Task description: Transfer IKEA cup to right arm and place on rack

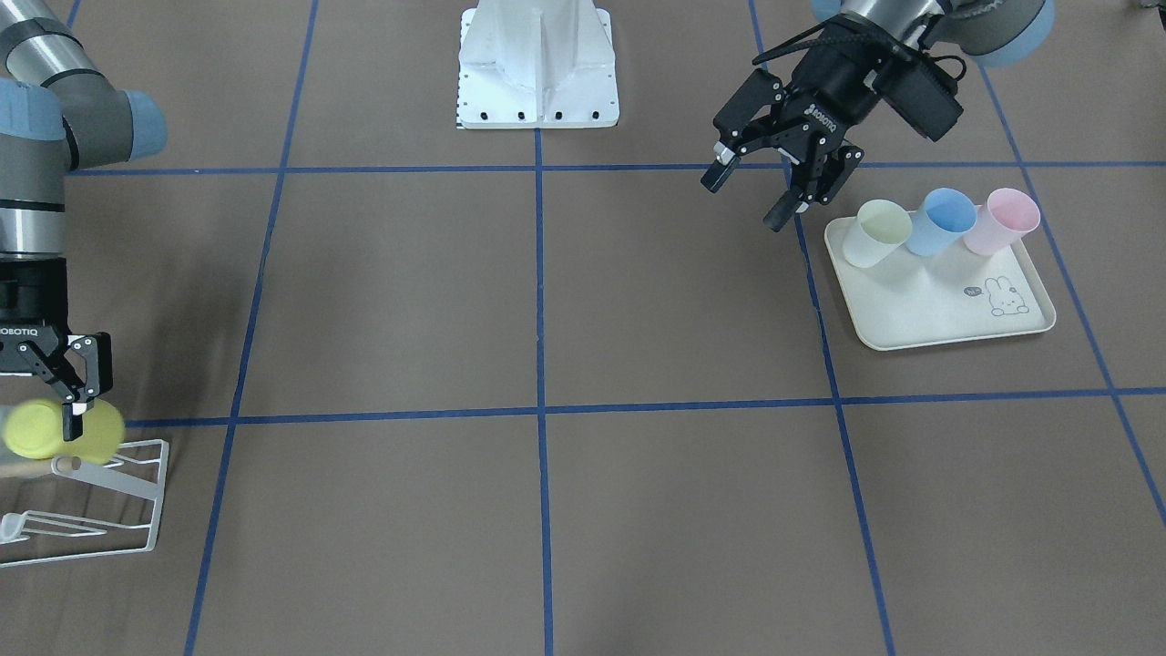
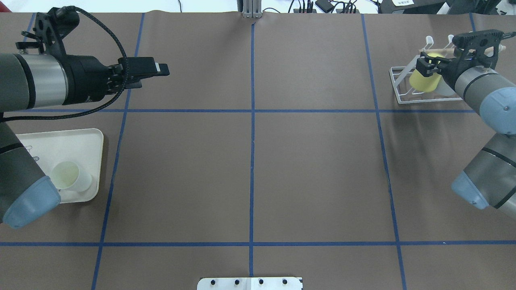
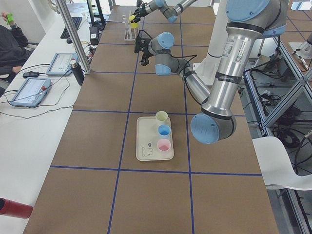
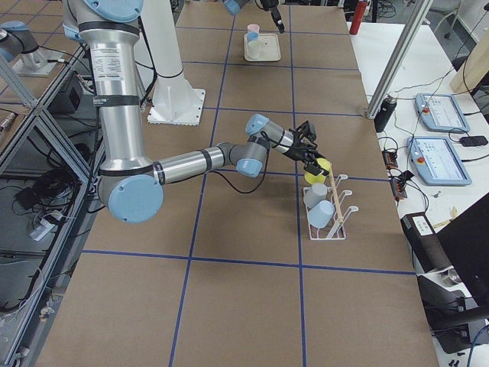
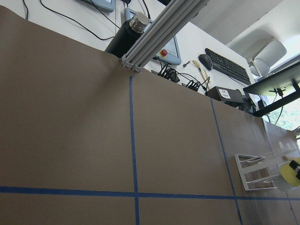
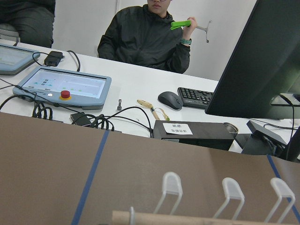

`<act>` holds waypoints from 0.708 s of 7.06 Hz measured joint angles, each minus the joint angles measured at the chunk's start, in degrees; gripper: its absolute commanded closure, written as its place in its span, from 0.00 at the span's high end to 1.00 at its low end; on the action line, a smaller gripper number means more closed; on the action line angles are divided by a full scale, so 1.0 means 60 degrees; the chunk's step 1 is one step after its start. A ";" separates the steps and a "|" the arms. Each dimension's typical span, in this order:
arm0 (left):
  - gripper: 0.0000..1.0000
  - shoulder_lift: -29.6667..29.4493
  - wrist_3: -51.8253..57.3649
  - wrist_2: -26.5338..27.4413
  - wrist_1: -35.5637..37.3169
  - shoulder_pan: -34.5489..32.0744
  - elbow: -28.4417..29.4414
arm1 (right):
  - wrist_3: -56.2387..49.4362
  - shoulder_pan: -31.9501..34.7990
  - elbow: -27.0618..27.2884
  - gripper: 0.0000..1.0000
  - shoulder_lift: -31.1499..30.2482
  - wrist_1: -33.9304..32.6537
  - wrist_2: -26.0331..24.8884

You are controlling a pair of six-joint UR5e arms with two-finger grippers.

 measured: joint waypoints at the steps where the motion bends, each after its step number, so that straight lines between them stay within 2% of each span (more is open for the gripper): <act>1: 1.00 0.0000 0.0000 -0.0007 0.0000 0.0000 0.0005 | 0.0001 0.0004 -0.0024 1.00 -0.0005 0.0055 0.0004; 3: 1.00 0.0004 0.0029 -0.0034 0.0001 -0.0007 -0.0010 | -0.0025 0.0028 0.0056 1.00 -0.0002 0.0082 0.0100; 4: 1.00 0.0039 0.0082 -0.0089 0.0011 -0.0033 -0.0045 | -0.0026 0.0151 0.0257 1.00 -0.0007 0.0071 0.0466; 5: 1.00 0.0199 0.0294 -0.0259 0.0038 -0.0083 -0.0106 | -0.0018 0.0463 0.0504 1.00 -0.0039 0.0039 0.1217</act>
